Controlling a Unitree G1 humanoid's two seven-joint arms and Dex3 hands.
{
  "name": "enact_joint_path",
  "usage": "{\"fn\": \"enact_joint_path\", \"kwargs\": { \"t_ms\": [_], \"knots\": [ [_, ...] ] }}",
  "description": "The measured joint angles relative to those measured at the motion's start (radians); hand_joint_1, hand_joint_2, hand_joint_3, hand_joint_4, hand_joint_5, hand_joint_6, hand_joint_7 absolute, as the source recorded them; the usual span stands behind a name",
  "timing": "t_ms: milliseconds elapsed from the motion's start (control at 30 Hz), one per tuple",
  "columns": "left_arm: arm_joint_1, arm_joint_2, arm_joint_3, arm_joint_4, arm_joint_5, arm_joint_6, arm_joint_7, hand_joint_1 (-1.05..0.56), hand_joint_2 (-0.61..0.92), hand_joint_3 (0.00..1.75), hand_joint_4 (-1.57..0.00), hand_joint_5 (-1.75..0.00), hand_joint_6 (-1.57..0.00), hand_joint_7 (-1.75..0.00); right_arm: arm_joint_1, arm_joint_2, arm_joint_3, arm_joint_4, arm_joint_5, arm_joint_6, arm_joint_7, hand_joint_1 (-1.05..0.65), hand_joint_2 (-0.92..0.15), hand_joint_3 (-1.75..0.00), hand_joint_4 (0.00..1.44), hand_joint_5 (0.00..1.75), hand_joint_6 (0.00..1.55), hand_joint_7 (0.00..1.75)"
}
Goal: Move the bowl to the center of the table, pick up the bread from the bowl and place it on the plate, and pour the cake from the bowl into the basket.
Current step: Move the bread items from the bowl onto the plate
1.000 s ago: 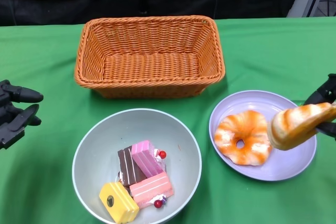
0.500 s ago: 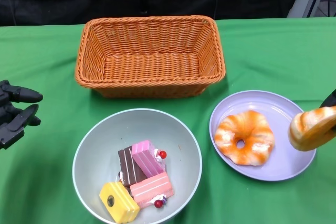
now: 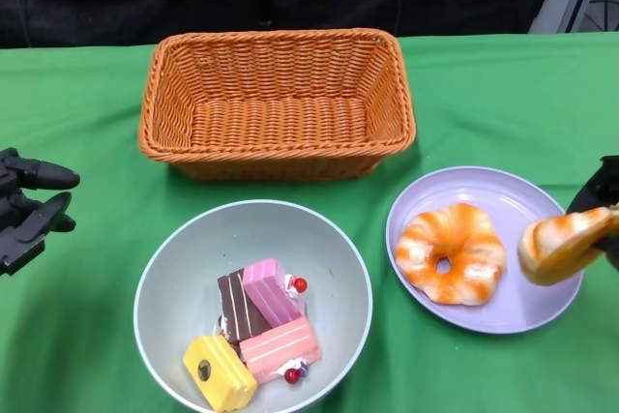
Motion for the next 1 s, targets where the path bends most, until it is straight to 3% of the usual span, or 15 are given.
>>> {"fn": "enact_joint_path", "kwargs": {
  "t_ms": [100,267,433,533,767,933,1000],
  "knots": [
    [0.000,0.000,0.000,0.000,0.000,0.000,0.000,-0.08,0.92,0.30,-0.81,-1.18,-0.87,-0.83,-0.008,0.001,0.014,0.017,-0.001,-0.026,-0.001,-0.13,-0.92,-0.11,0.55,1.70,0.68,1.02],
    [0.002,0.000,0.000,-0.003,0.002,-0.001,0.000,-0.10,0.92,0.29,-0.81,-1.18,-0.87,-0.81,-0.036,0.001,0.046,0.046,-0.013,-0.056,0.001,-0.15,-0.92,-0.12,0.54,1.70,0.60,1.19],
    [0.008,0.000,0.001,-0.012,0.001,0.000,0.001,-0.08,0.92,0.31,-0.80,-1.17,-0.87,-0.80,-0.068,0.000,0.081,0.090,-0.036,-0.103,0.008,-0.17,-0.92,-0.10,0.61,1.59,0.67,1.04],
    [0.010,0.000,0.003,-0.015,-0.001,0.000,0.001,-0.08,0.92,0.31,-0.82,-1.17,-0.88,-0.80,-0.081,0.000,0.100,0.108,-0.054,-0.115,0.012,-0.17,-0.92,-0.08,0.65,1.45,0.79,0.73],
    [0.016,0.000,0.004,-0.019,-0.002,0.000,0.001,-0.09,0.92,0.29,-0.82,-1.15,-0.88,-0.80,-0.108,0.000,0.128,0.169,-0.082,-0.157,0.012,-0.16,-0.92,-0.06,0.66,1.49,0.84,0.67],
    [0.019,0.000,0.003,-0.022,0.001,0.000,0.001,-0.11,0.92,0.29,-0.83,-1.15,-0.88,-0.80,-0.127,0.000,0.144,0.197,-0.106,-0.160,0.012,-0.17,-0.92,-0.07,0.67,1.42,0.84,0.61],
    [0.021,0.000,0.003,-0.027,0.002,0.000,0.001,-0.10,0.92,0.29,-0.83,-1.15,-0.88,-0.79,-0.135,0.001,0.153,0.197,-0.118,-0.153,0.012,-0.17,-0.92,-0.07,0.70,1.31,0.86,0.47]
  ]
}}
